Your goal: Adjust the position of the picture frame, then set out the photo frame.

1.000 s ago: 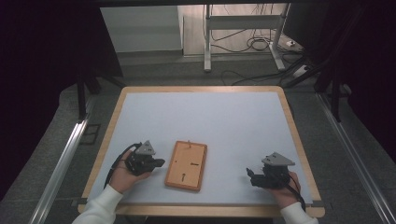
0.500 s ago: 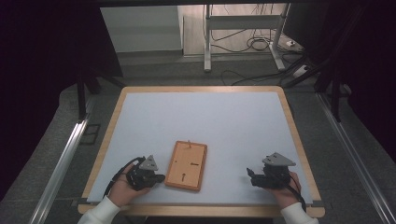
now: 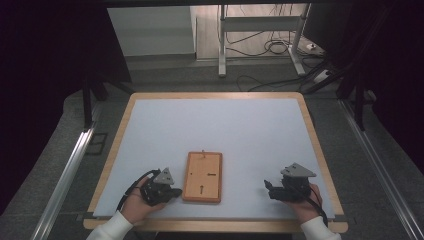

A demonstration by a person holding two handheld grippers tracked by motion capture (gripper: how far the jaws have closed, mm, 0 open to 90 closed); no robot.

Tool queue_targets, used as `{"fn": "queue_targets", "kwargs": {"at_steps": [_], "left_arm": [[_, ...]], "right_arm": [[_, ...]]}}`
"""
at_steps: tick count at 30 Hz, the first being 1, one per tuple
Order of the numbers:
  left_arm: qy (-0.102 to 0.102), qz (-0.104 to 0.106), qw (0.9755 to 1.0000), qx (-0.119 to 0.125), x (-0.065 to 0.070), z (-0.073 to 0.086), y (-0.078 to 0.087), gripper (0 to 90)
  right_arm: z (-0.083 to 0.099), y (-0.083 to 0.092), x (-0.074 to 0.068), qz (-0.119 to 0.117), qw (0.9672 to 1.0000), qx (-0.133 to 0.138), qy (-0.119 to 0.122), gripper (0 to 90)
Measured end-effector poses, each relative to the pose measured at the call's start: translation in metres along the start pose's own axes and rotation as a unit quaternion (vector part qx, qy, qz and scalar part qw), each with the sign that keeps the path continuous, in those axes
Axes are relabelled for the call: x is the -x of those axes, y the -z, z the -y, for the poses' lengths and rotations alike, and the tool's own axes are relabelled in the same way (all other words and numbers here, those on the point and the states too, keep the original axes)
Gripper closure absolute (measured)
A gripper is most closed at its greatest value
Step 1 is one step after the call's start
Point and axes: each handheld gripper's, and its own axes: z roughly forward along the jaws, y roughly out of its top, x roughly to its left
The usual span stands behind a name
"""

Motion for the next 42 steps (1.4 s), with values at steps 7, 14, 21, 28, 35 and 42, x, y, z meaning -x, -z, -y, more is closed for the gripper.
{"fn": "queue_targets", "kwargs": {"at_steps": [7,14,21,28,35,42], "left_arm": [[0.006,0.004,1.0000,0.003,0.001,0.001,-0.003,90.0],[0.012,-0.008,0.9995,0.027,-0.003,0.002,0.003,90.0],[0.051,-0.053,0.9940,0.081,-0.020,0.018,0.018,86.8],[0.099,-0.080,0.9844,0.121,-0.023,0.031,0.026,56.8],[0.105,-0.078,0.9844,0.118,-0.019,0.030,0.025,39.6],[0.107,-0.078,0.9840,0.119,-0.025,0.030,0.025,36.5]], "right_arm": [[0.000,0.000,0.001,-0.002,1.0000,-0.001,0.001,12.2],[-0.005,-0.005,-0.002,-0.009,0.9999,0.001,0.006,12.2],[-0.008,-0.009,-0.005,-0.020,0.9997,0.004,0.012,12.2],[-0.014,-0.013,-0.014,-0.029,0.9992,0.012,0.026,12.2],[-0.016,-0.014,-0.018,-0.037,0.9987,0.013,0.033,12.2],[-0.016,-0.013,-0.018,-0.039,0.9987,0.014,0.030,12.2]]}}
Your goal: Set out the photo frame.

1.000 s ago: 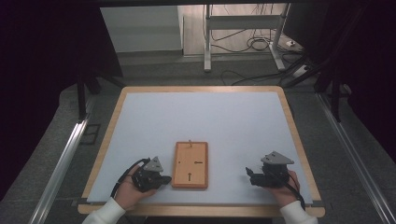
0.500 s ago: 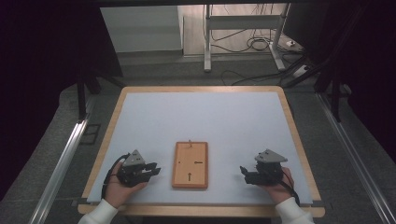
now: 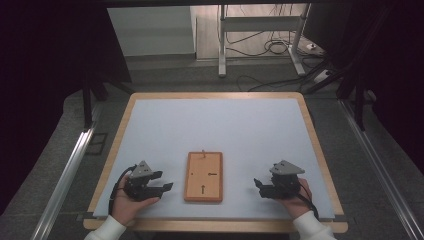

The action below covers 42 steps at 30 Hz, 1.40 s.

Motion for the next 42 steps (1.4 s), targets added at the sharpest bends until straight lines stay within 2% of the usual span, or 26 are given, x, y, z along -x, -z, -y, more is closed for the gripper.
{"fn": "queue_targets", "kwargs": {"at_steps": [7,13,18,23,26,34,38,42], "left_arm": [[-0.010,0.009,0.9999,-0.002,-0.003,-0.008,-0.005,36.3],[-0.008,0.011,0.9999,0.006,-0.007,-0.018,-0.010,33.9],[-0.017,0.013,0.9997,0.010,-0.008,-0.031,-0.016,33.9],[-0.017,0.038,0.9990,0.016,-0.009,-0.045,-0.026,31.5],[-0.033,0.033,0.9987,0.020,-0.006,-0.054,-0.033,31.5],[-0.069,0.046,0.9964,0.015,0.003,-0.081,-0.051,31.6],[-0.070,0.055,0.9959,0.013,0.005,-0.092,-0.061,32.0],[-0.074,0.061,0.9953,0.013,0.005,-0.097,-0.069,32.3]], "right_arm": [[0.001,-0.001,-0.006,-0.010,0.9999,0.004,0.004,12.2],[-0.001,0.000,-0.015,-0.030,0.9991,0.023,0.017,10.9],[0.000,0.001,-0.025,-0.031,0.9991,0.025,0.018,10.9],[0.002,0.004,-0.032,-0.043,0.9985,0.014,0.032,11.0],[0.000,0.003,-0.035,-0.049,0.9981,0.014,0.035,11.6],[-0.002,0.002,-0.037,-0.052,0.9981,0.017,0.028,11.7],[-0.002,0.003,-0.037,-0.049,0.9983,0.021,0.023,11.7],[-0.003,0.004,-0.040,-0.051,0.9982,0.022,0.023,11.6]]}}
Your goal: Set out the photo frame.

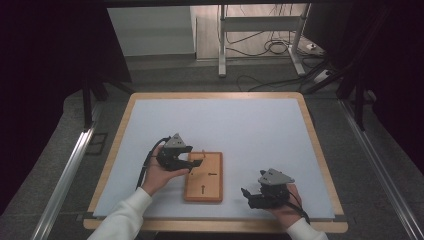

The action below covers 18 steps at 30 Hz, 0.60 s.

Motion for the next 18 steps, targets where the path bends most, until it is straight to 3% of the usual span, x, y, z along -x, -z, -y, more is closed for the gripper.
{"fn": "queue_targets", "kwargs": {"at_steps": [10,18], "left_arm": [[-0.003,0.013,0.9999,-0.007,-0.005,0.001,-0.011,38.4],[-0.013,0.008,0.9997,-0.016,-0.008,-0.005,-0.027,43.5]], "right_arm": [[0.000,-0.002,-0.001,0.001,1.0000,0.000,0.000,11.7],[0.000,0.000,-0.001,0.003,1.0000,0.001,-0.001,11.6]]}}
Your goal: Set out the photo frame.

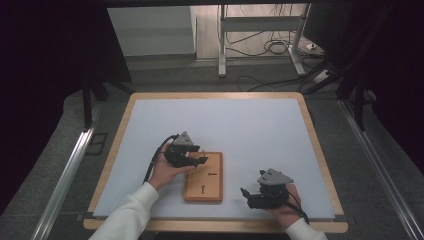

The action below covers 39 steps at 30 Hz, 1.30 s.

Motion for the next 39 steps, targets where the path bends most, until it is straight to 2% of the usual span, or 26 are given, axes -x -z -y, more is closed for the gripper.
{"fn": "queue_targets", "kwargs": {"at_steps": [10,13,17,23,26,30,32,37,39], "left_arm": [[-0.014,-0.001,0.9999,-0.008,-0.001,0.000,-0.014,63.7],[-0.016,-0.005,0.9998,-0.006,-0.002,-0.001,-0.016,64.8],[-0.021,-0.003,0.9998,-0.007,-0.002,-0.002,-0.019,72.1],[-0.018,0.001,0.9998,-0.008,-0.003,-0.001,-0.021,77.4],[-0.015,0.004,0.9998,-0.008,-0.003,-0.001,-0.021,82.8],[-0.008,0.011,0.9999,-0.009,-0.005,-0.001,-0.020,83.4],[0.002,0.014,0.9999,-0.008,-0.005,-0.001,-0.021,83.6],[0.005,0.023,0.9997,-0.012,-0.009,-0.002,-0.021,83.7],[0.012,0.026,0.9996,-0.008,-0.009,-0.002,-0.021,83.7]], "right_arm": [[0.000,0.001,0.000,0.000,1.0000,0.001,0.000,11.7],[0.000,0.000,0.000,0.000,1.0000,-0.001,0.004,11.7],[0.000,0.000,-0.001,0.000,1.0000,-0.002,0.003,11.7],[0.000,0.000,-0.001,-0.001,1.0000,-0.002,0.004,11.7],[0.000,-0.001,-0.001,0.000,1.0000,-0.003,0.002,11.7],[0.000,-0.001,-0.001,0.002,1.0000,-0.006,0.003,11.7],[0.000,-0.001,-0.001,0.002,1.0000,-0.005,0.003,11.7],[-0.003,0.004,-0.005,0.008,0.9996,0.019,0.017,12.7],[-0.003,0.005,-0.007,0.005,0.9996,0.018,0.023,12.7]]}}
